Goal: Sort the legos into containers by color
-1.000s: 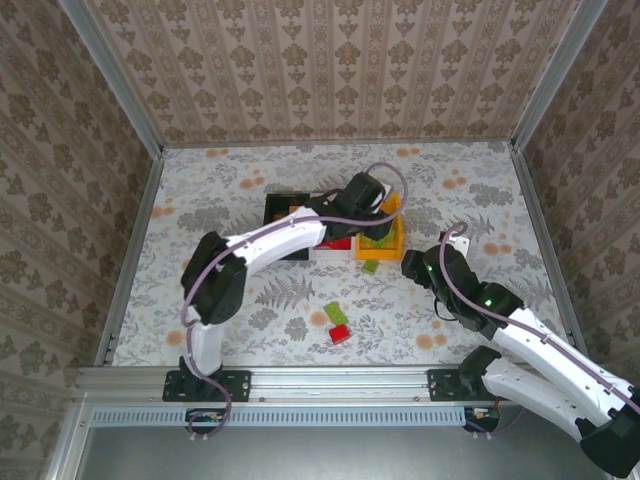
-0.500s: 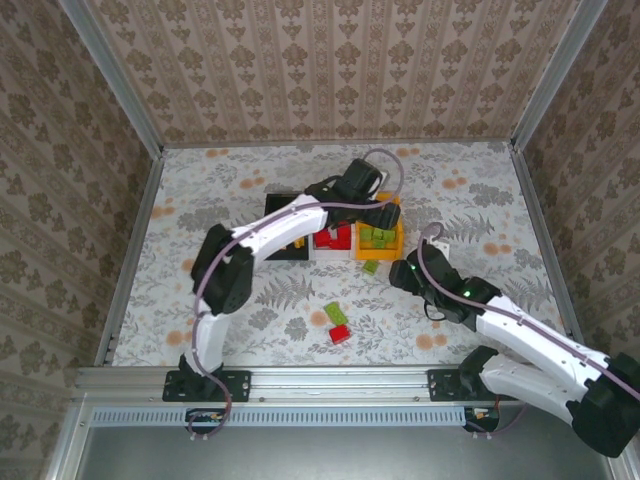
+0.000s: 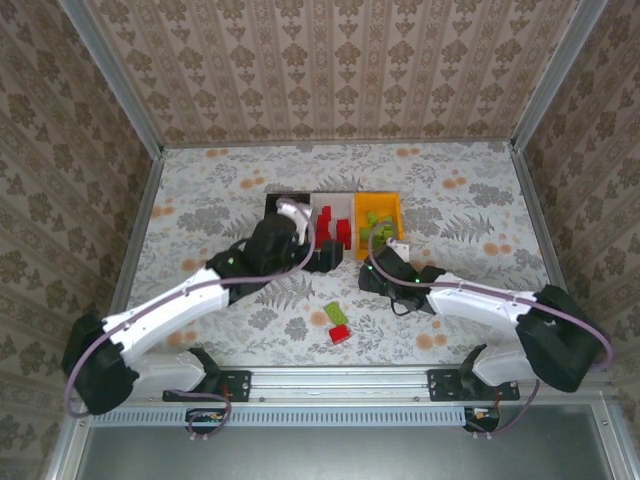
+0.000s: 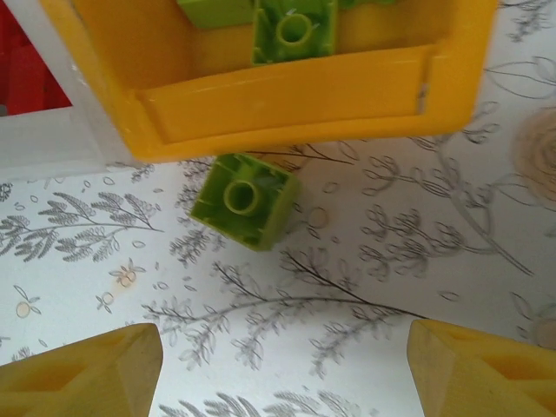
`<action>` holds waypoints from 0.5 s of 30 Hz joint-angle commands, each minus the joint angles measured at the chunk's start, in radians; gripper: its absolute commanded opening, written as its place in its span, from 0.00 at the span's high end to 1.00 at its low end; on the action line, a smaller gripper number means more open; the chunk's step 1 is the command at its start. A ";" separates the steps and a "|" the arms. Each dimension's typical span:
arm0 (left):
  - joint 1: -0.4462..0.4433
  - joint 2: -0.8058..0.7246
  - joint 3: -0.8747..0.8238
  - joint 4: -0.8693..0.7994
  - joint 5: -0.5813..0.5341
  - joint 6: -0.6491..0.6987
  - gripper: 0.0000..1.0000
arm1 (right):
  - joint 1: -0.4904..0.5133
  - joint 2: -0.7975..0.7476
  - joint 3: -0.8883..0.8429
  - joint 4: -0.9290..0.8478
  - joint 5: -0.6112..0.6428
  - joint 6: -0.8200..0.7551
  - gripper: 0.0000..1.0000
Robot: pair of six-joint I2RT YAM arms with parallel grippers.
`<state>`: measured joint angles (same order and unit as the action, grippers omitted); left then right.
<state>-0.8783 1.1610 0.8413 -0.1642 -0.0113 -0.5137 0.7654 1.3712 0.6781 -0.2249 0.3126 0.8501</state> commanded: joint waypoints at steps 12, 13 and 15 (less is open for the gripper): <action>-0.075 -0.348 -0.315 -0.063 -0.196 -0.194 0.00 | 0.012 0.275 0.177 -0.017 0.150 0.086 0.29; -0.076 -0.362 -0.327 -0.067 -0.200 -0.202 0.00 | 0.010 0.289 0.183 -0.016 0.151 0.084 0.29; -0.078 -0.383 -0.345 -0.075 -0.211 -0.212 0.00 | 0.005 0.313 0.195 -0.013 0.157 0.088 0.30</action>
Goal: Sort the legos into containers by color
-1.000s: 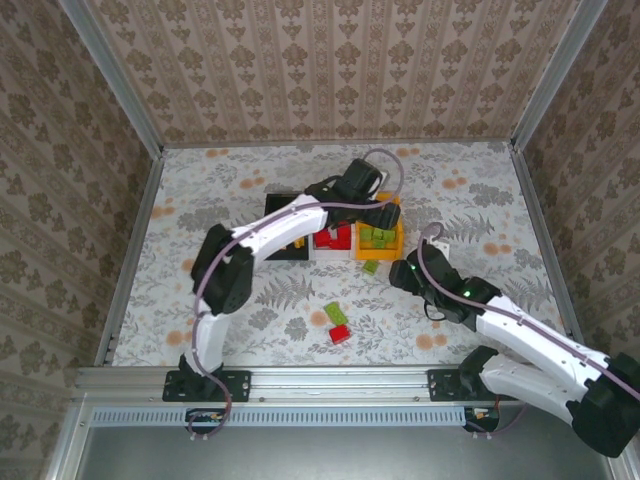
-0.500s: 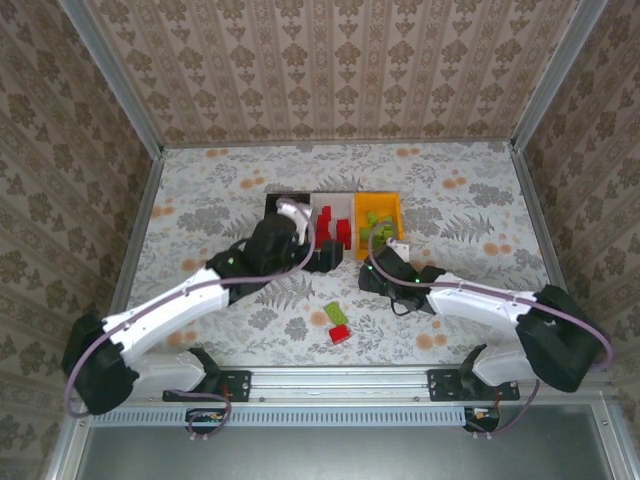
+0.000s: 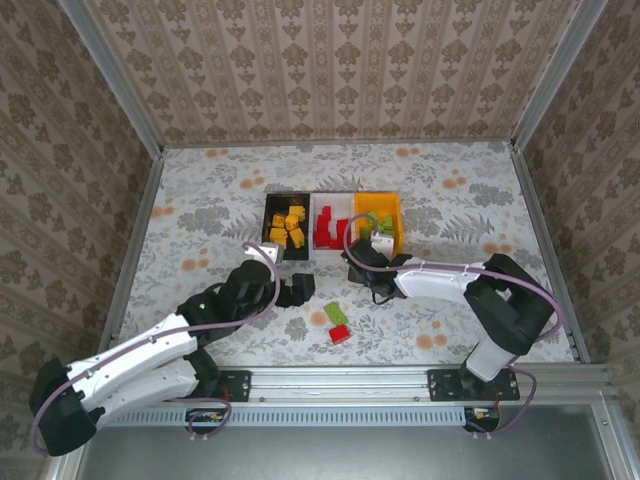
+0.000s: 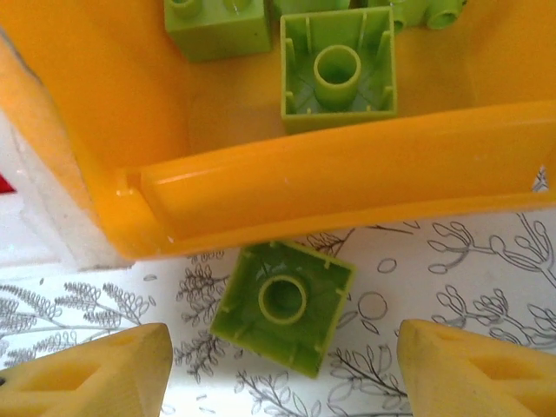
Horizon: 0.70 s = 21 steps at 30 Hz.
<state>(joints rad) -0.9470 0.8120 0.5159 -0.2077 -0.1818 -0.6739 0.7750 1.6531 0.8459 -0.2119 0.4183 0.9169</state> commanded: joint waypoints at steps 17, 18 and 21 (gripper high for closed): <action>-0.018 -0.100 -0.087 -0.061 -0.070 -0.096 0.00 | -0.030 0.008 -0.036 0.019 0.069 -0.028 0.66; -0.019 -0.100 -0.086 -0.061 -0.071 -0.093 0.00 | -0.030 -0.014 -0.049 0.019 0.063 -0.037 0.67; -0.019 -0.098 -0.087 -0.058 -0.076 -0.092 0.00 | -0.030 -0.103 -0.092 0.009 0.024 -0.065 0.69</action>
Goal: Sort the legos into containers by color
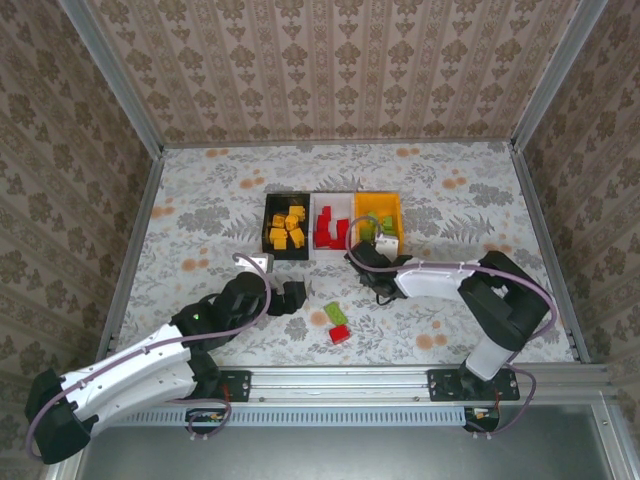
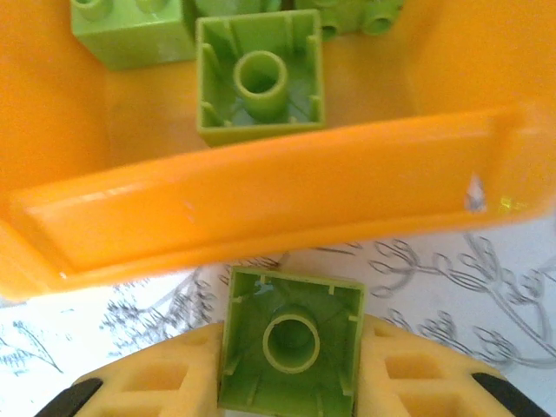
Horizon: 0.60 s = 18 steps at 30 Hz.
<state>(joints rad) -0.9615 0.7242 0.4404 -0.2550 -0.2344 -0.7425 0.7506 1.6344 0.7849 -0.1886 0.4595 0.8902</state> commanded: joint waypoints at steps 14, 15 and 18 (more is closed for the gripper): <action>-0.002 0.092 0.020 0.031 0.007 0.015 0.00 | -0.087 -0.408 0.103 -0.206 -0.224 -0.254 0.68; 0.000 0.094 0.020 0.033 0.009 0.019 0.00 | -0.113 -0.374 0.138 -0.205 -0.234 -0.262 0.68; 0.000 0.096 0.021 0.031 0.011 0.021 0.00 | -0.179 -0.233 0.240 -0.208 -0.268 -0.266 0.68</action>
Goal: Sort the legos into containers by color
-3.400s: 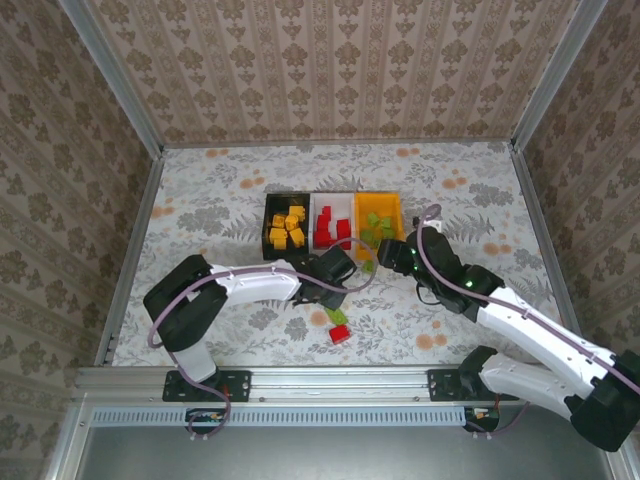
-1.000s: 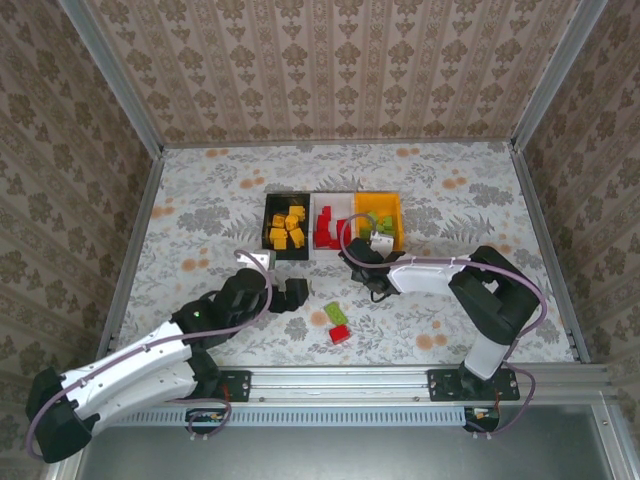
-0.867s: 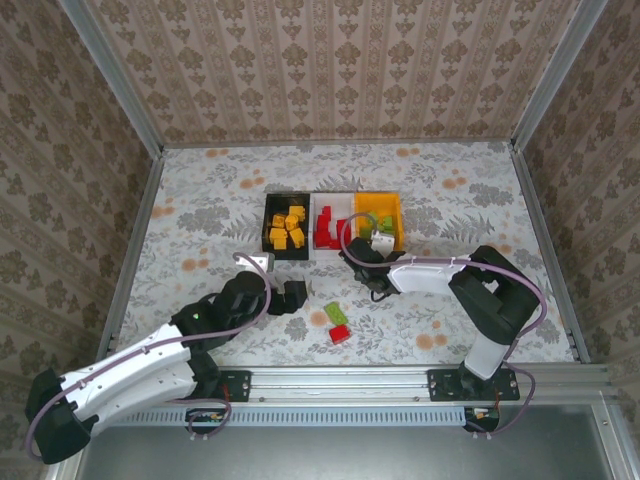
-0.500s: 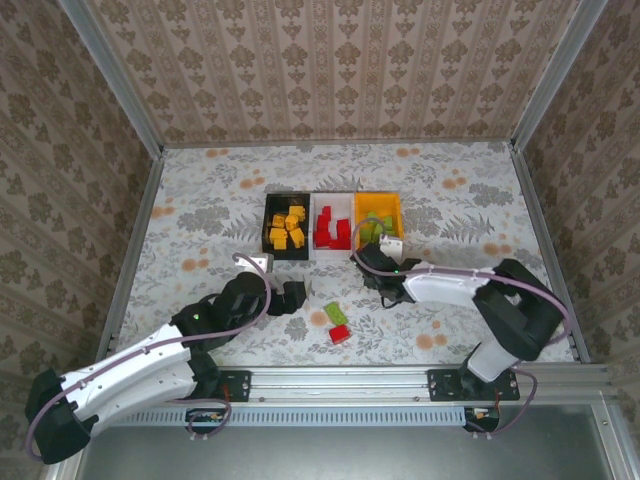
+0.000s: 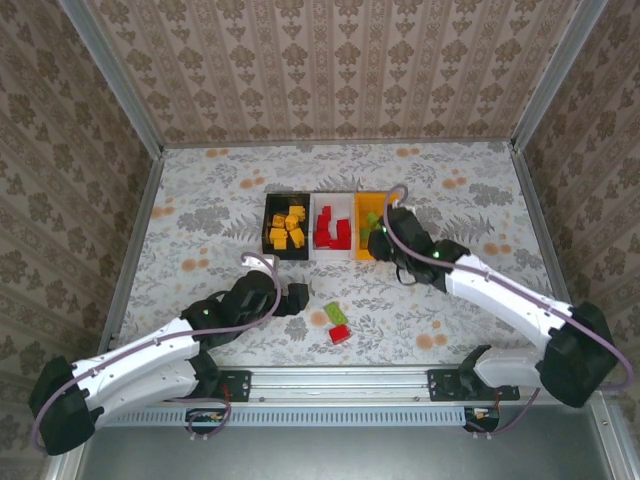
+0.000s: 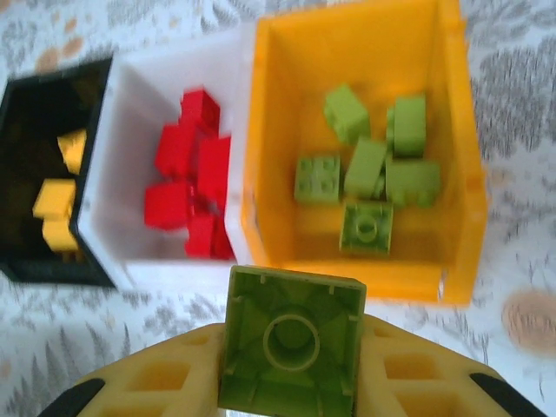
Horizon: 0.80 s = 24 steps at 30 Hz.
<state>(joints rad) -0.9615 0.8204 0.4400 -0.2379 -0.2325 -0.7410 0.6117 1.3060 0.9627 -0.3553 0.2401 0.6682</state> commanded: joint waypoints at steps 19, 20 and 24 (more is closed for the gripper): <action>0.002 -0.061 0.020 -0.004 0.041 0.031 0.00 | -0.085 0.268 0.203 -0.058 -0.095 -0.081 0.28; 0.001 -0.068 0.021 -0.006 0.037 0.031 0.00 | -0.064 0.238 0.181 -0.065 -0.103 -0.087 0.27; 0.001 -0.106 0.037 -0.055 -0.016 0.039 0.00 | 0.047 0.126 0.063 -0.097 -0.165 -0.096 0.26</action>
<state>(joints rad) -0.9607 0.7444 0.4408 -0.2569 -0.2104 -0.7349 0.5976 1.4967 1.0870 -0.3943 0.1398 0.5972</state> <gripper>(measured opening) 0.997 0.740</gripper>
